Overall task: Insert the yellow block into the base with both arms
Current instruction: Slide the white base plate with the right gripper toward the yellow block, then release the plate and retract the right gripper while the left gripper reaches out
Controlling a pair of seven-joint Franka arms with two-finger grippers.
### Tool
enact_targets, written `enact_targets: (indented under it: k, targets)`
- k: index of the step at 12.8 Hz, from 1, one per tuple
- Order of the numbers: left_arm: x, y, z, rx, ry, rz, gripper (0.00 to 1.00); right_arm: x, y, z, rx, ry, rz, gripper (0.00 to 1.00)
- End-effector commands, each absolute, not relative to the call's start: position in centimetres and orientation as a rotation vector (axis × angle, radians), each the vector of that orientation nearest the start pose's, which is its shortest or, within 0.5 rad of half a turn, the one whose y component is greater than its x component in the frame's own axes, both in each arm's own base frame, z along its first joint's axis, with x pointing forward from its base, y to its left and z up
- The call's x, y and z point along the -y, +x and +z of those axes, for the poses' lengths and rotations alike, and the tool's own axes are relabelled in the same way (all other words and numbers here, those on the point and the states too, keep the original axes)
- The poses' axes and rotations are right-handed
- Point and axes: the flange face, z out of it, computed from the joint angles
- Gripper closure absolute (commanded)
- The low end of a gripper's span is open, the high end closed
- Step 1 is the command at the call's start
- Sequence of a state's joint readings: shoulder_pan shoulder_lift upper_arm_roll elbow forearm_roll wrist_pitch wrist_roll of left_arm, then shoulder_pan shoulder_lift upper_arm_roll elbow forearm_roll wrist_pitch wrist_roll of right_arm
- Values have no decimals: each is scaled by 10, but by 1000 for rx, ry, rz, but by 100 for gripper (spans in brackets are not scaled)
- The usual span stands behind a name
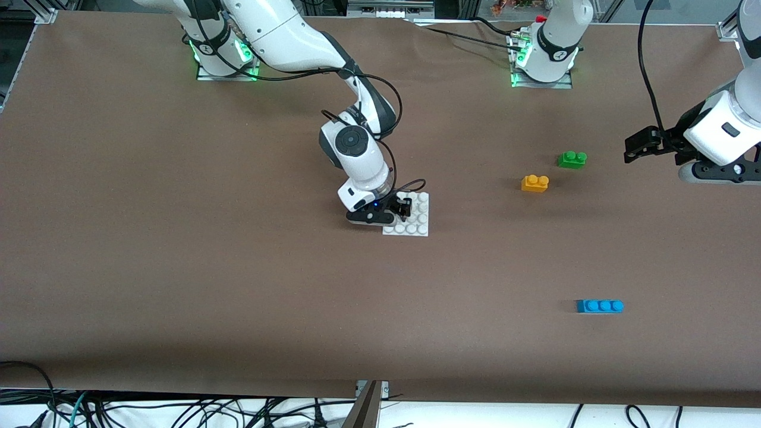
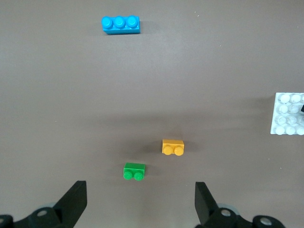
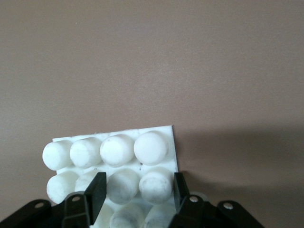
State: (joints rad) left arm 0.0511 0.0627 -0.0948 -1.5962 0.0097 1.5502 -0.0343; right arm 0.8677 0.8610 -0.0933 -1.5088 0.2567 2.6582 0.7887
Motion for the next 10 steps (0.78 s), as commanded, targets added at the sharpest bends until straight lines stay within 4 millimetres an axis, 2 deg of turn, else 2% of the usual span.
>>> enact_targets:
  k: [1, 2, 3, 5, 8, 10]
  targets:
    - [24, 570, 582, 5, -3165, 174, 0, -526, 517, 159, -288, -2859, -189, 28]
    - [24, 570, 582, 5, -3165, 174, 0, -523, 522, 165, -293, -2854, -193, 24]
    - [24, 570, 582, 3, -3165, 174, 0, -516, 531, 176, -314, -2842, -202, 15]
    - [24, 570, 582, 5, -3165, 174, 0, -498, 549, 203, -357, -2857, -153, 11]
    - [24, 570, 582, 3, -3165, 174, 0, -456, 577, 269, -390, -2891, -49, 1]
    - [25, 570, 582, 3, -3165, 174, 0, -421, 591, 320, -335, -2919, -19, 1]
